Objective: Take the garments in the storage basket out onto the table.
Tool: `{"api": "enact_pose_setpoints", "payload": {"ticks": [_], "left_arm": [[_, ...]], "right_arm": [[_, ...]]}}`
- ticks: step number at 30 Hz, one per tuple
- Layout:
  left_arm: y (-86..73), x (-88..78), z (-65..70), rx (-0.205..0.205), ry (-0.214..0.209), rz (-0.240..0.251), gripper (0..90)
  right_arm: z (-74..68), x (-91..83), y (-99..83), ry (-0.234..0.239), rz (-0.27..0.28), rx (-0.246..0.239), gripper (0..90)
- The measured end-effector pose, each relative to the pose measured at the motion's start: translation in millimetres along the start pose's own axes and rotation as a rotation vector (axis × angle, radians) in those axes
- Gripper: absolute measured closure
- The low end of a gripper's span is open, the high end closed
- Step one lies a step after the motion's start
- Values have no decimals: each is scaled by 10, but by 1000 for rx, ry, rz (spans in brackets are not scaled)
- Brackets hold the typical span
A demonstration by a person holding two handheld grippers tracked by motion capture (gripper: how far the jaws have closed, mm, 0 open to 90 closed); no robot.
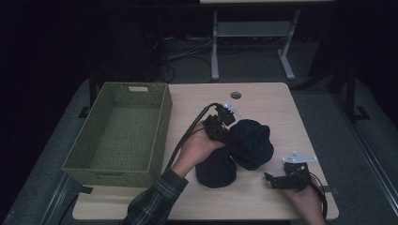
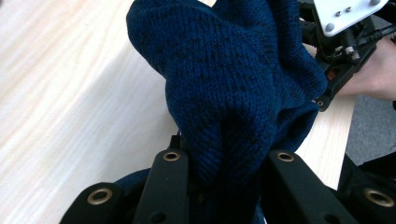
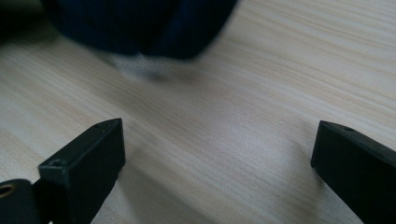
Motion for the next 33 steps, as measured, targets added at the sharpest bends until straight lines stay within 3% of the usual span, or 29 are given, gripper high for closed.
{"api": "enact_pose_setpoints", "payload": {"ticks": [4,7,19,21,24,29,33], "left_arm": [[-32,177,-1,-1,-10,-20,760],[-71,271,-27,-21,-24,-8,760],[-162,444,-106,-34,25,-37,736],[-159,425,-104,-21,30,-39,697],[-156,384,-106,-6,37,-38,567],[-171,294,-114,-10,53,0,389],[-192,169,-123,4,74,18,340]], "right_arm": [[4,2,-1,0,3,-8,27],[3,1,-1,0,2,-7,27],[3,2,-1,0,0,-9,27],[2,2,-1,0,0,-9,27],[1,2,-1,1,0,-8,27],[2,3,-1,-1,0,-9,27],[2,3,-1,0,0,-8,27]]}}
Point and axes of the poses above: each handheld gripper's, and its own axes: x roughly forward along the jaws, y roughly out of its top, z roughly to its right, the point moved 1 cm from there along x, roughly forward along the jaws, and after that the axes turned 2 degrees about -z, right-handed, at the moved point
